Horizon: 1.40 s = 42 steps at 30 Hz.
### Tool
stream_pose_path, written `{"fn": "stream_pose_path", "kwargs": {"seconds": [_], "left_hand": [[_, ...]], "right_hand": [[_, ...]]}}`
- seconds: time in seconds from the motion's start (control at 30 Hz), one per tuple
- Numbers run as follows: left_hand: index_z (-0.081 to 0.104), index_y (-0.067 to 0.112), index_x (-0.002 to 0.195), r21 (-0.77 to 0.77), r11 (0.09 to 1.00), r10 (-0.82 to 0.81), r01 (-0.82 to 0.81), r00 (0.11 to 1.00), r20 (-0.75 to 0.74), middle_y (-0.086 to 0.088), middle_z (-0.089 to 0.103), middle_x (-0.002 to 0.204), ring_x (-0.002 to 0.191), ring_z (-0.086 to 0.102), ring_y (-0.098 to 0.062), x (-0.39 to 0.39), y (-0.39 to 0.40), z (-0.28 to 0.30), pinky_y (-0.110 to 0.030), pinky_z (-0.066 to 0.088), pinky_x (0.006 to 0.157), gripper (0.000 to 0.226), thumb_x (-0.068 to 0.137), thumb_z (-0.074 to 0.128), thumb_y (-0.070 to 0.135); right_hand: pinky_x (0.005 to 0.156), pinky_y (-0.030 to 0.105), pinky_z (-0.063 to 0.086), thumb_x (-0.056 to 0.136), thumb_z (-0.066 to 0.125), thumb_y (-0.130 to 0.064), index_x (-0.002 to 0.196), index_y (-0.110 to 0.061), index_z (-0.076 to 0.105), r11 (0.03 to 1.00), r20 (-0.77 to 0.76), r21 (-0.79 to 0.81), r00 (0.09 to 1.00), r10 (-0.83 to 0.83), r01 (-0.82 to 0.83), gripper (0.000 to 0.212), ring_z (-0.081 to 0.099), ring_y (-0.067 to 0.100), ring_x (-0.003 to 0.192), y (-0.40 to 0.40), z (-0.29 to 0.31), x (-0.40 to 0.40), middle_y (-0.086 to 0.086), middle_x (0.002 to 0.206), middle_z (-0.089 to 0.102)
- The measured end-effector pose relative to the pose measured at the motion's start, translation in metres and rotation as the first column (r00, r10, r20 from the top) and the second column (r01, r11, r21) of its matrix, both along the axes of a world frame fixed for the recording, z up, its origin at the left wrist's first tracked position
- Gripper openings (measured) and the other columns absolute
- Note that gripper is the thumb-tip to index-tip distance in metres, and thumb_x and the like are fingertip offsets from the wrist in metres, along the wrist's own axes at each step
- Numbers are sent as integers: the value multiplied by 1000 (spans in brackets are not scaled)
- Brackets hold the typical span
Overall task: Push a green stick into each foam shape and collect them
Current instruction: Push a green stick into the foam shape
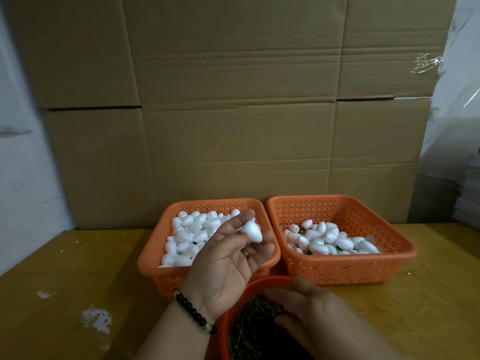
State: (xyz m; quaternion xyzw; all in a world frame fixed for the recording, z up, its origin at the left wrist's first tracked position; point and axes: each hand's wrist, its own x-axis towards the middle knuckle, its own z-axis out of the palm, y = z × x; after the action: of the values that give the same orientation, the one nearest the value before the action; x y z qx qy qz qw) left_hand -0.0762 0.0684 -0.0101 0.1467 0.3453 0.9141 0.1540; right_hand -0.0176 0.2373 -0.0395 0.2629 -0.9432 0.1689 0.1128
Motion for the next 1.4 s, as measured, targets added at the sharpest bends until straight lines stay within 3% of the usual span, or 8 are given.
{"fn": "stream_pose_path", "kwargs": {"seconds": [0.13,0.23,0.43,0.63,0.83,1.1,1.27,1.4], "left_hand": [[64,8,110,-44,999,9,-11,999,-41,-16,65,95,84,66,-23,1,-1,-2,-32,57,67,34,79,56,-4],[63,10,103,-87,996,13,-18,998,-68,-11,63,90,79,63,-18,1,-1,-4,-28,53,64,31,75,62,-2],[63,6,94,-98,995,-28,18,994,-108,-10,62,84,74,58,-17,0,-1,-9,-25,48,61,29,68,60,-6],[72,8,94,-132,982,-152,137,982,-111,-11,64,84,76,62,-18,2,-3,-10,-28,54,66,27,68,68,0],[66,3,99,-133,979,-167,156,983,-80,-18,64,91,83,68,-28,4,-1,-11,-36,58,72,30,73,60,-11],[73,8,83,-170,977,-144,128,986,-88,-14,68,91,82,69,-25,8,2,-10,-29,57,66,29,68,61,-14],[74,8,83,-169,976,-152,135,984,-89,-14,68,92,81,67,-24,9,2,-8,-28,57,67,29,68,62,-13],[73,8,82,-184,973,-159,140,983,-94,-14,67,92,81,66,-23,11,4,-8,-28,57,66,29,67,61,-14]], "right_hand": [[71,14,46,79,72,-42,100,-39,55,982,-55,-180,997,-60,49,27,59,0,80,5,7,5,-25,80,54],[55,12,45,67,84,-35,80,-33,56,963,-135,-264,986,-99,61,31,59,1,64,8,7,6,-24,62,54],[55,4,42,70,80,-27,79,-32,65,881,-247,-473,963,-111,-20,18,60,-6,61,9,13,5,-24,70,62],[65,13,53,77,68,-17,93,-38,70,794,-291,-605,944,-153,-58,26,67,-3,76,8,15,6,-20,86,69],[64,9,52,75,67,-27,86,-36,67,688,-285,-723,934,-215,-62,15,69,-4,72,7,18,8,-22,76,71],[59,4,46,72,67,-28,80,-38,62,744,-309,-669,910,-276,-2,14,65,-6,68,7,17,5,-15,72,70],[58,13,50,75,74,-19,80,-33,64,764,-300,-645,912,-281,23,18,65,-1,68,11,12,2,-15,73,69],[59,7,47,73,66,-32,79,-34,64,758,-296,-652,915,-274,16,6,65,-3,70,8,14,4,-18,74,68]]}}
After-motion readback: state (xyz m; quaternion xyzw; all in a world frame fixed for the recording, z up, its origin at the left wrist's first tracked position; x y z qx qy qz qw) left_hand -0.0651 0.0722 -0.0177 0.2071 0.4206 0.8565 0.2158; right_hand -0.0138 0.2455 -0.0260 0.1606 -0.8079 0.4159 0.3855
